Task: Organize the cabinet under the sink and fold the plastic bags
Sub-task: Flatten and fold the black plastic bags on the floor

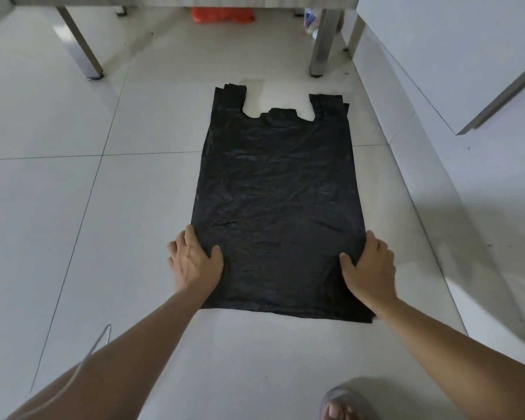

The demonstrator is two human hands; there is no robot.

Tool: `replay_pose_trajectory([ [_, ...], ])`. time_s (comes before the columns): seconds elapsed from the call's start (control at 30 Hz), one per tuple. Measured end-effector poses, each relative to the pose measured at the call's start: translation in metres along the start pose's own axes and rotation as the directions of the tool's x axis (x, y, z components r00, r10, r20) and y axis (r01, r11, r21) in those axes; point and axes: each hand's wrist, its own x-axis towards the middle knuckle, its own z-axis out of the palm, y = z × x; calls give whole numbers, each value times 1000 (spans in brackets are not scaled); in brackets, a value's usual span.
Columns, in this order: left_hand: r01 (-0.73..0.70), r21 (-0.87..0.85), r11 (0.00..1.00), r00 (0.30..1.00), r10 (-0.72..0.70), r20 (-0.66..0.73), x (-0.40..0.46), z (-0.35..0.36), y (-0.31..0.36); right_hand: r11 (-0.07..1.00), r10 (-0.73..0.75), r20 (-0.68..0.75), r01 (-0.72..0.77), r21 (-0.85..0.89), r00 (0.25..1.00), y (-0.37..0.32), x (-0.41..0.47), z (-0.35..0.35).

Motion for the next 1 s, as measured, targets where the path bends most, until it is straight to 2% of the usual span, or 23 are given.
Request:
replay_pose_trajectory([
  [0.1,109,-50,993,994,-108,32,9,-4,12,984,86,47,-93,153,995,-12,13,-4],
  [0.27,202,-96,975,978,-195,78,17,-10,17,939,265,71,-274,207,962,-18,39,-14],
  [0.37,231,-104,967,965,-214,152,20,-11,18,923,283,157,-314,223,946,-18,60,-26],
  [0.43,248,-34,968,956,-239,172,20,-13,21,933,266,223,-308,186,938,-16,71,-31],
  [0.5,225,126,966,966,-238,101,21,-14,26,943,258,254,-300,143,932,-17,79,-35],
  [0.57,212,176,961,974,-223,48,30,-15,32,942,254,238,-296,159,937,-21,90,-38],
  [0.83,209,-207,956,972,-180,150,119,-20,62,896,250,125,-278,346,960,-57,158,-40],
  [0.9,215,-252,943,967,-169,193,138,-21,70,915,219,106,-241,324,970,-63,175,-39],
  [1.0,197,-216,956,964,-149,218,160,-19,81,935,216,98,-235,264,971,-69,195,-37],
])
